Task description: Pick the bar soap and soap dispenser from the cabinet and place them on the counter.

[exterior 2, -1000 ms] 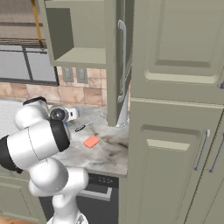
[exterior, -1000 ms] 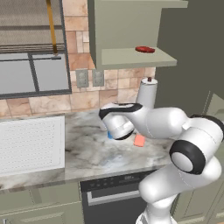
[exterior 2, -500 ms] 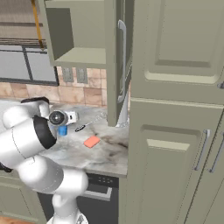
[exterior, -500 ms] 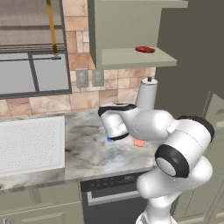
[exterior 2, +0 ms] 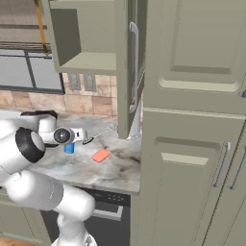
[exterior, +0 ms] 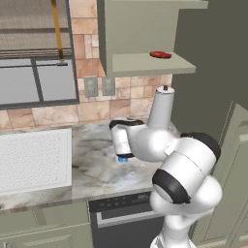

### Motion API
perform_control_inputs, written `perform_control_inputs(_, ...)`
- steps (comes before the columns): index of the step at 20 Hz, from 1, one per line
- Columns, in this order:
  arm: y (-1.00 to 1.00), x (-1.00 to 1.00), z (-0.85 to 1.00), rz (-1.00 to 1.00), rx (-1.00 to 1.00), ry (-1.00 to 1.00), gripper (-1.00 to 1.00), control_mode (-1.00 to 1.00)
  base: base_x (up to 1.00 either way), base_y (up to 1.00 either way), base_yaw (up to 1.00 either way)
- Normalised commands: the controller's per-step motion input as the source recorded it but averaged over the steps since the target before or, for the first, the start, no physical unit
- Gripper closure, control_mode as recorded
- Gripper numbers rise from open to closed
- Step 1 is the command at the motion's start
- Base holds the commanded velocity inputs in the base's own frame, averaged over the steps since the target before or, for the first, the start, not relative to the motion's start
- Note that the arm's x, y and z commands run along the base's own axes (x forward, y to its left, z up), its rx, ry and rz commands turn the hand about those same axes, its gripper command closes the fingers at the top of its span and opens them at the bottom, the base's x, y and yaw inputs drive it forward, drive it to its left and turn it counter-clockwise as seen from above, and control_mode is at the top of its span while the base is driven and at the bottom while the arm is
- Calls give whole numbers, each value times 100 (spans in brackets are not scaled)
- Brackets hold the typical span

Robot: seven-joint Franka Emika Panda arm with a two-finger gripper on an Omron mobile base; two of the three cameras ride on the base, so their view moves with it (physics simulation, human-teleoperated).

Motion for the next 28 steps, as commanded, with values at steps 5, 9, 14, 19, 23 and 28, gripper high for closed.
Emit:
perform_control_inputs(5,2,0,-29,0,0,0,100,-100,0,0,0)
perform_control_inputs(9,1,0,-27,0,0,0,100,-100,0,0,0)
perform_control_inputs(14,0,0,-24,0,0,0,100,-100,0,0,0)
perform_control_inputs(19,0,0,-25,0,0,0,100,-100,0,0,0)
perform_control_inputs(23,0,-1,-27,0,0,0,100,-100,0,0,0)
perform_control_inputs(28,0,-13,-30,0,0,-2,100,-100,0,0,0)
